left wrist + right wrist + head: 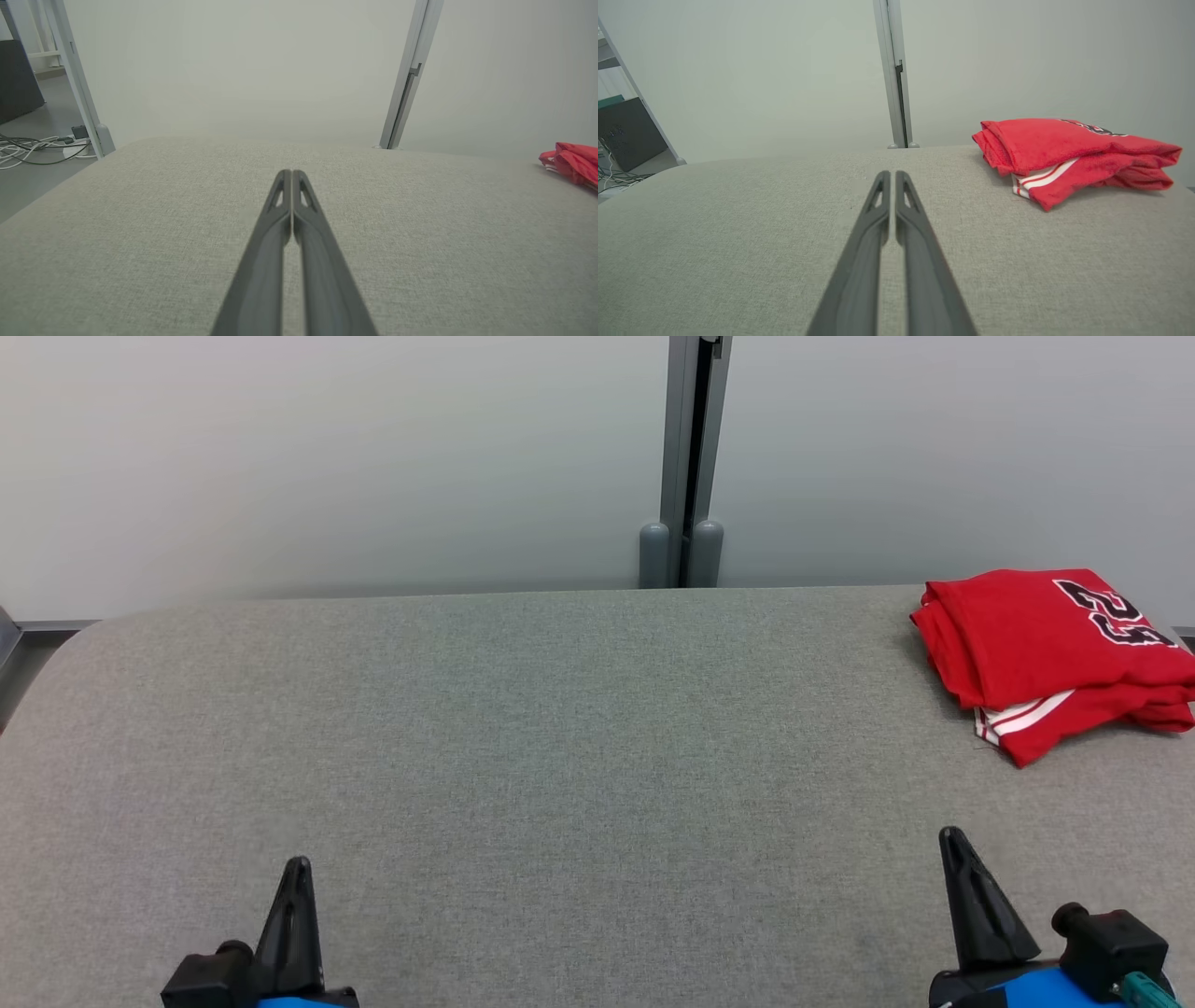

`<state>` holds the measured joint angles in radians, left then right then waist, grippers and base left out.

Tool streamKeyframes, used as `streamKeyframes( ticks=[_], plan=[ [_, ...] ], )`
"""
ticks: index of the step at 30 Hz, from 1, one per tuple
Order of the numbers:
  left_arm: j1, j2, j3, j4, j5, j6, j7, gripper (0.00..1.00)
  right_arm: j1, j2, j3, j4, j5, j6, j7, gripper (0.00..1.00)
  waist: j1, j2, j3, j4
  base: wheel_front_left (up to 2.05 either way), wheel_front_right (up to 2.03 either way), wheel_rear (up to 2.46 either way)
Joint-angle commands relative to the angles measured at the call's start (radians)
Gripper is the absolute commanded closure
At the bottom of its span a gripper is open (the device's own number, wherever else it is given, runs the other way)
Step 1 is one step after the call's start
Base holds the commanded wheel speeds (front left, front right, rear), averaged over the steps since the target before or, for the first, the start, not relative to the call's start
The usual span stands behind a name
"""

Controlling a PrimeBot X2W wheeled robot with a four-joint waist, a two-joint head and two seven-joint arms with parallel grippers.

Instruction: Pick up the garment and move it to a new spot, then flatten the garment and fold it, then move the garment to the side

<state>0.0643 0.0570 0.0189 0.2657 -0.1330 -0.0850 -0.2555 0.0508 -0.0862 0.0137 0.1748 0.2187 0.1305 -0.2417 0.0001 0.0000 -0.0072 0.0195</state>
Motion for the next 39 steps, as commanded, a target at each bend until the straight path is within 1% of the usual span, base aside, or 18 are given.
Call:
streamKeyframes(
  ticks=[1, 20, 39],
  plan=[
    [-0.011, 0.002, 0.007, -0.003, -0.023, -0.001, 0.009, 1.00, -0.003, 0.000, -0.002, -0.007, 0.023, 0.000, 0.005, 1.00, 0.0000, 0.0000, 0.000, 0.000, 0.00, 0.00, 0.00],
    [-0.052, 0.000, 0.027, -0.011, -0.383, -0.012, 0.097, 1.00, -0.045, 0.004, -0.027, 0.011, 0.367, 0.000, 0.086, 1.00, 0.0000, 0.0000, 0.002, -0.003, 0.00, 0.00, 0.00],
    [-0.087, -0.001, 0.045, -0.015, -0.671, -0.021, 0.168, 1.00, -0.078, 0.009, -0.050, 0.025, 0.641, 0.000, 0.154, 1.00, 0.0000, 0.0000, 0.003, -0.006, 0.00, 0.00, 0.00]
  ],
)
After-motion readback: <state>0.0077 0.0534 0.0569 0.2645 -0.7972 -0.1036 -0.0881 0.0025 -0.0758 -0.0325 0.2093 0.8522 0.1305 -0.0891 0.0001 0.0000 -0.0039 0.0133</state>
